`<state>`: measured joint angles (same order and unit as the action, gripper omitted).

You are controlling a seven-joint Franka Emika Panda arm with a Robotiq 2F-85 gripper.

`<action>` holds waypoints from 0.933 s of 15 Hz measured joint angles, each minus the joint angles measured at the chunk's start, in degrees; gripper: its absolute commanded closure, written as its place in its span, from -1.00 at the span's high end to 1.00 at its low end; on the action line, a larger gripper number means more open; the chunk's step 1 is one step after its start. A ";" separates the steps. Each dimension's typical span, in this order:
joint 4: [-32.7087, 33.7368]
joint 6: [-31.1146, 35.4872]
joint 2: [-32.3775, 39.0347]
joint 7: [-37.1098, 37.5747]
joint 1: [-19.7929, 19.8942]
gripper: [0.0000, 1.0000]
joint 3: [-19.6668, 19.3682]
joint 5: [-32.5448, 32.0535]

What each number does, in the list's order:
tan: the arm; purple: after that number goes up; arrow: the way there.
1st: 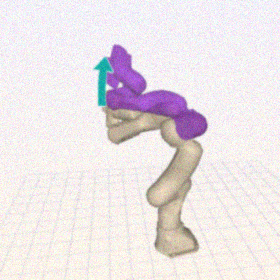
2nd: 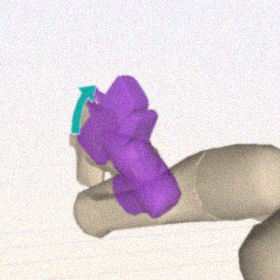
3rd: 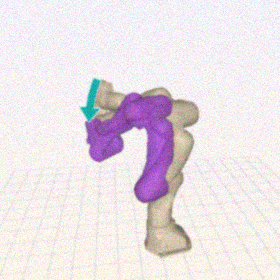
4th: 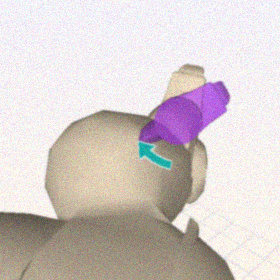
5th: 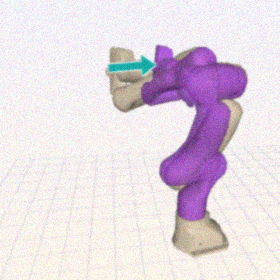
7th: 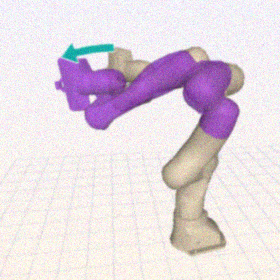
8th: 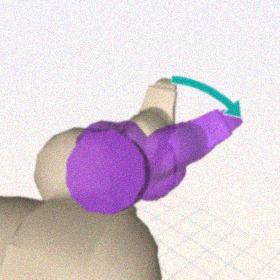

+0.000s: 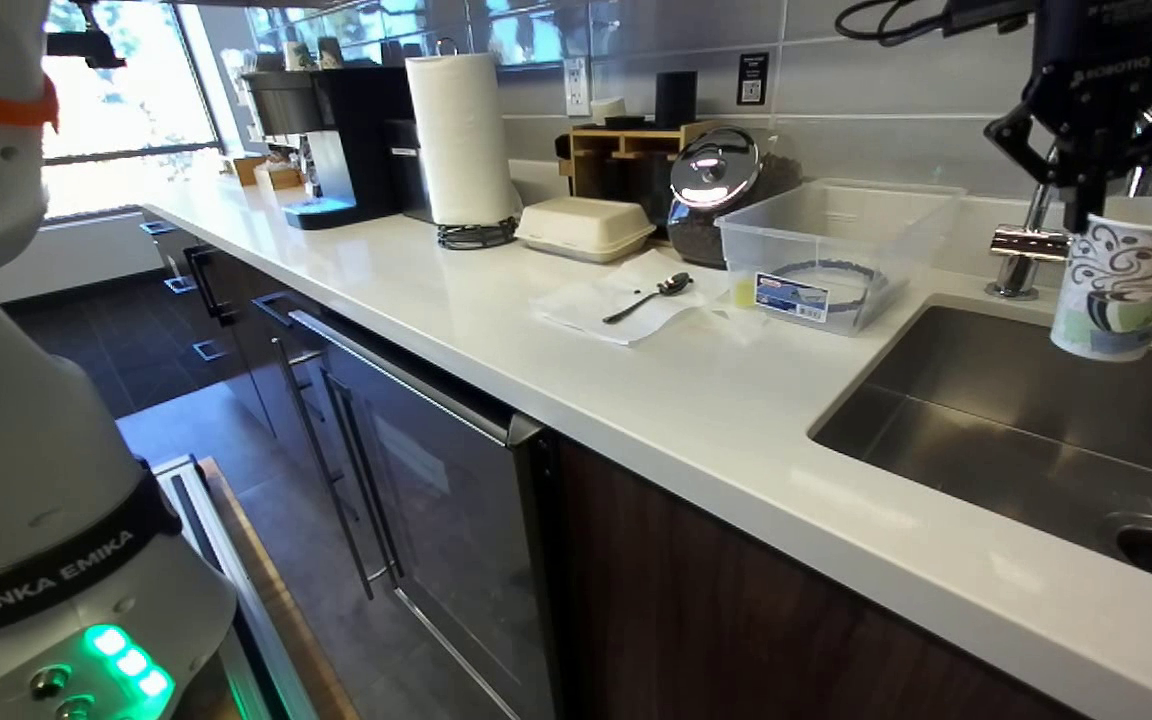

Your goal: Put the coffee cup in the sink.

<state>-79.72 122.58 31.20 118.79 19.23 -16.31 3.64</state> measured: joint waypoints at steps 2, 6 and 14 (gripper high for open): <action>0.55 0.00 1.19 -0.21 0.19 -0.93 -0.26 0.06; 0.63 0.00 0.55 -0.24 -0.10 -0.98 -0.26 0.05; 1.01 4.40 5.85 -1.11 0.72 -0.98 0.04 1.99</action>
<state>-78.71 126.98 37.05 117.68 19.94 -16.27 5.64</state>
